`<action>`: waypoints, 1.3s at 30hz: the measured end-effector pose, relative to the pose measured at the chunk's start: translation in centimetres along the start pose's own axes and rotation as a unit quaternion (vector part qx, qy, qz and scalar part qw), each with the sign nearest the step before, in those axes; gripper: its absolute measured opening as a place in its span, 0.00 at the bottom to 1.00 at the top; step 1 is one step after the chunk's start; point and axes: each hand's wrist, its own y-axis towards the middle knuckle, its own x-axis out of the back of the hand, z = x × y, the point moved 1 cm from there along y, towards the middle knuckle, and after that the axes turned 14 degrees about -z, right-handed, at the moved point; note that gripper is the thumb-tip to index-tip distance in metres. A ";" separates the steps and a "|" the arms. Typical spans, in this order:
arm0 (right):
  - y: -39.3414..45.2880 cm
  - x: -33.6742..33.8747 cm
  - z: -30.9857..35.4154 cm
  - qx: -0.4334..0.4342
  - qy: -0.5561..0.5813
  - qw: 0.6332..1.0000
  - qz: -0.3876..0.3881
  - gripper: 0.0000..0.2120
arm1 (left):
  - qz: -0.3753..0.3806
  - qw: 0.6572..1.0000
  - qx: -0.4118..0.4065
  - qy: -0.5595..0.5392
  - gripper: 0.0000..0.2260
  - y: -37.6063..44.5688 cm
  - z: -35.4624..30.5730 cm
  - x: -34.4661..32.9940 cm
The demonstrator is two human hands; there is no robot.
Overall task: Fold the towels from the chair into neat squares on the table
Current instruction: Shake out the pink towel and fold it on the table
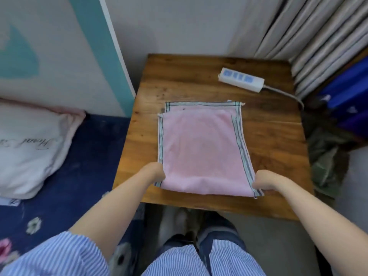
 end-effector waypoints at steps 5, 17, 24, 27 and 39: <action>-0.6 -4.1 -0.3 0.000 -0.003 0.992 0.130 0.22 | 0.078 0.997 0.003 0.023 0.15 -0.1 1.0 -3.2; 4.0 1.3 -0.6 -0.041 0.112 0.991 -0.063 0.16 | -0.077 0.993 -0.023 -0.082 0.15 5.7 0.4 3.0; 9.2 7.3 2.0 0.021 0.182 0.949 -0.257 0.14 | -0.236 0.960 0.035 -0.147 0.18 10.1 -2.2 6.5; 11.8 8.6 3.3 0.075 0.161 0.947 -0.268 0.16 | -0.285 0.950 0.045 -0.120 0.18 11.7 -2.4 7.2; 15.0 10.4 3.3 0.198 0.019 0.972 -0.122 0.09 | -0.253 0.954 0.031 -0.156 0.10 15.9 -0.3 7.1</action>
